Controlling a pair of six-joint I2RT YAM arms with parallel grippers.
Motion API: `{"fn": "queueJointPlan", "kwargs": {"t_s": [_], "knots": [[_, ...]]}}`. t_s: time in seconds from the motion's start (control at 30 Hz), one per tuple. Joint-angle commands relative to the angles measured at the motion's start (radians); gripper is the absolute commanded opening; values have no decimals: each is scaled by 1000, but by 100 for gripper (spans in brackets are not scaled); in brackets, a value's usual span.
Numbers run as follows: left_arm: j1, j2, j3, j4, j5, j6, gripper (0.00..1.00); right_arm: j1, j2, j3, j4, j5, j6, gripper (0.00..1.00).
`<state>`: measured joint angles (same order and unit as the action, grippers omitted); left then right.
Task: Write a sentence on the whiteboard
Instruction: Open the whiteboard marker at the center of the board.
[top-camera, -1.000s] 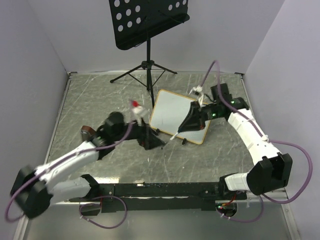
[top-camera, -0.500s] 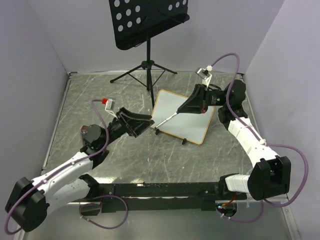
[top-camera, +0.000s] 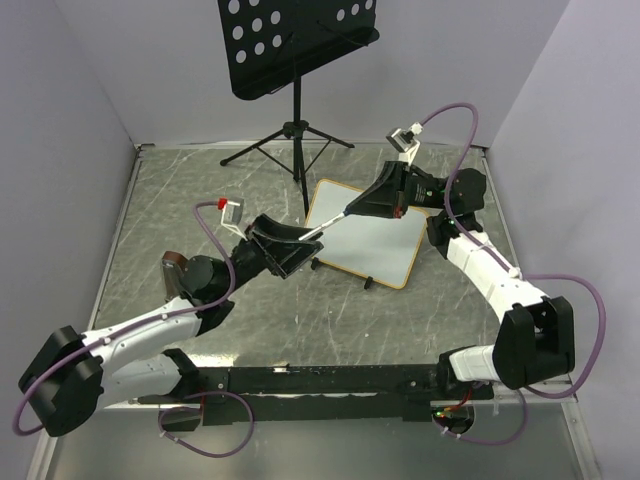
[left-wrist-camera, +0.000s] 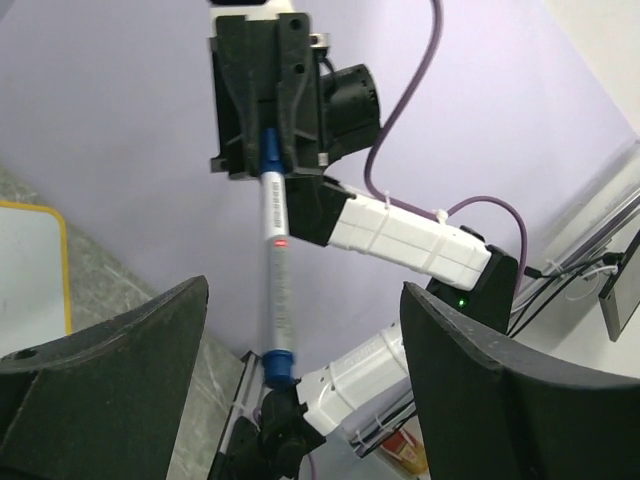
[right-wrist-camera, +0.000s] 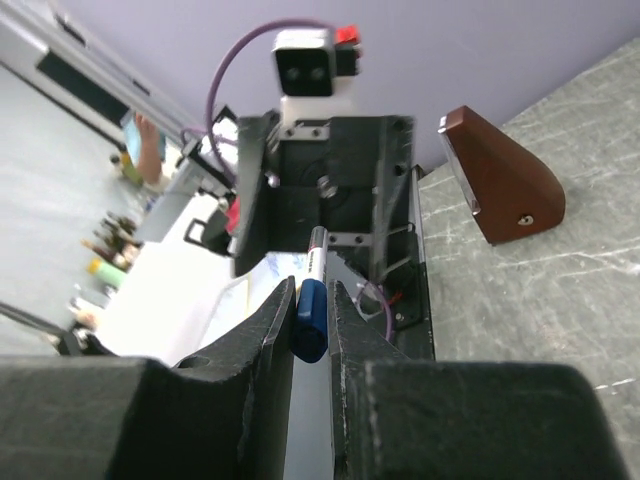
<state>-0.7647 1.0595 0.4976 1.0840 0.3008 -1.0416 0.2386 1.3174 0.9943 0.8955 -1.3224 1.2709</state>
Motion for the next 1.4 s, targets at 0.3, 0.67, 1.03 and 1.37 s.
{"fn": "queueJointPlan", "kwargs": {"t_s": [0.3, 0.67, 1.03, 1.37], "knots": [[-82, 54, 39, 172, -233, 38, 62, 18, 2, -42, 36, 110, -19, 0], [-114, 60, 25, 189, -354, 51, 53, 25, -12, -62, -24, 123, -73, 0], [-125, 54, 32, 145, -437, 60, 50, 27, -15, -60, -21, 120, -73, 0], [-125, 65, 42, 129, -437, 52, 44, 28, -12, -63, -24, 118, -76, 0]]}}
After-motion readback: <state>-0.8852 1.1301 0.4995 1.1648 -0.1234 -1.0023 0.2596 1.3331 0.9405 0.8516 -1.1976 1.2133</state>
